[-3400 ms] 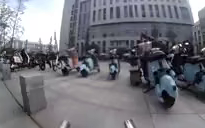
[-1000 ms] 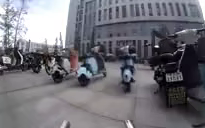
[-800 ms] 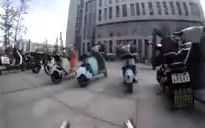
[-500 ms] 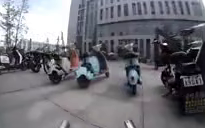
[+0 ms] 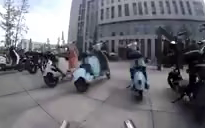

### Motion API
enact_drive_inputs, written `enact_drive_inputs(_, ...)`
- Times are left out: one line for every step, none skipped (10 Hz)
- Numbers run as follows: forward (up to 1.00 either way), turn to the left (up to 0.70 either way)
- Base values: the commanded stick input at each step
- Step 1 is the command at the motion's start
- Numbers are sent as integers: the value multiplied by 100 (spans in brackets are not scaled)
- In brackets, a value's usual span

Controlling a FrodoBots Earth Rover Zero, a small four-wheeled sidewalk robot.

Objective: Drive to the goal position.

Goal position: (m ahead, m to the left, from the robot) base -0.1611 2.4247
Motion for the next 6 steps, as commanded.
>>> enact_drive_inputs(45,0)
enact_drive_inputs(45,-9)
enact_drive_inputs(45,-21)
enact_drive_inputs(45,-27)
enact_drive_inputs(45,-27)
enact_drive_inputs(45,-27)
